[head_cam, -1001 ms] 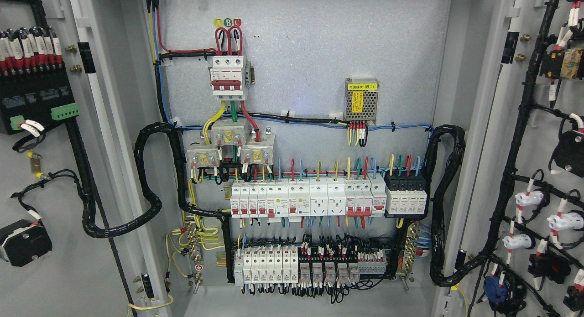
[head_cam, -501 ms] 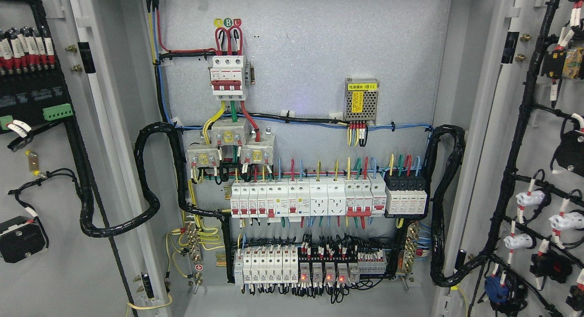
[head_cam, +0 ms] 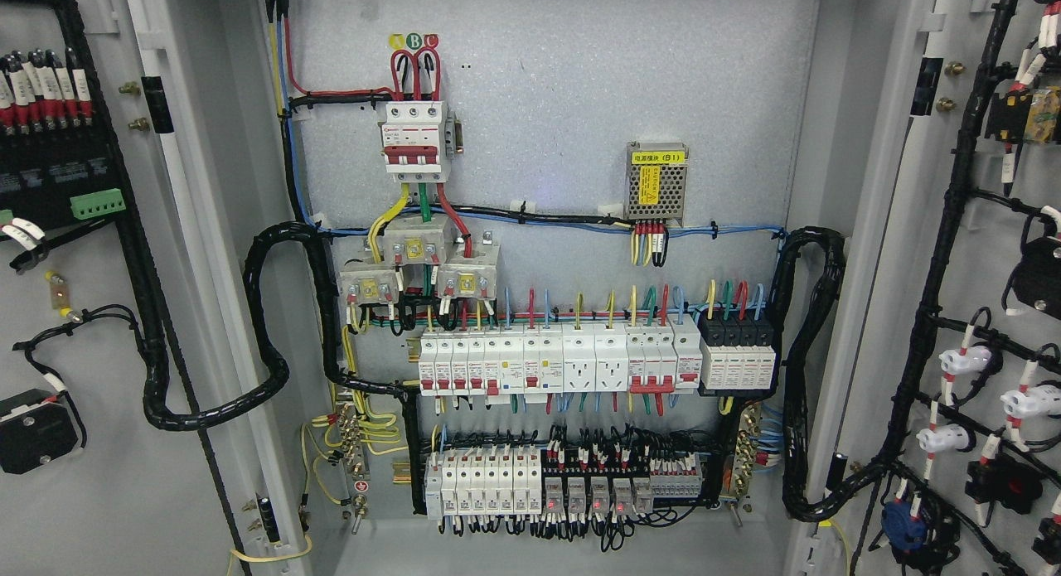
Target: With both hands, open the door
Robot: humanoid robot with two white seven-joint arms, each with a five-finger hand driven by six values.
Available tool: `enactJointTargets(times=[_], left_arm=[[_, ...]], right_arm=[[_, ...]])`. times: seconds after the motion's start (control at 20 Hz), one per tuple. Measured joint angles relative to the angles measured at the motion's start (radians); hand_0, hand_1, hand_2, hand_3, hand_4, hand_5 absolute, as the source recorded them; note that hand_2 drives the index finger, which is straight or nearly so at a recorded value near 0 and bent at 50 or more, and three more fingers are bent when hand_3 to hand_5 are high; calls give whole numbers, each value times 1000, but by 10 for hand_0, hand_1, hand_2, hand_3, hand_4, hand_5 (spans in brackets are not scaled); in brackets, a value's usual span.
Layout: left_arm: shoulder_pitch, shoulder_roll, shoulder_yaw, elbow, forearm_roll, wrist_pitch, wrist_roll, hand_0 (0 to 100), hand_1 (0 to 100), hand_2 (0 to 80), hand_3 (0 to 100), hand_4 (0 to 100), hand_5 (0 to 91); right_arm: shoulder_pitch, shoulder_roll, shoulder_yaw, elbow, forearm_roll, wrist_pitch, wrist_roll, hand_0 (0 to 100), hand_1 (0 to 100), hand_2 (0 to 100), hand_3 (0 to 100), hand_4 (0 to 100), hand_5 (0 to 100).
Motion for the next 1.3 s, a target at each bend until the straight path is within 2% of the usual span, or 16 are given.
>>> enactJointTargets(times=[0.6,0.9,1.0,1.1,1.3], left_arm=[[5,1,-18,-8,-5,14,6,291,0,29,29,34,0],[16,-23,-52,-72,-26,28,18,291,0,29,28,34,0],[19,-40,-75,-107,-60,30,55,291,0,29,28,34,0],[21,-65,-103,-146,-112,33,118,291,0,29,28,34,0],[23,-142,-174,-226,-251,60,291,291,0,29,29,34,0]], right_arm=[[-18,5,6,-1,2,-2,1,219,0,0,0,0,0],[-71,33,37,-2,20,2,1,219,0,0,0,0,0],[-100,54,52,-2,56,7,-4,219,0,0,0,0,0],[-127,79,63,-1,103,10,-7,219,0,0,0,0,0],[-177,138,95,0,176,52,-12,219,0,0,0,0,0]])
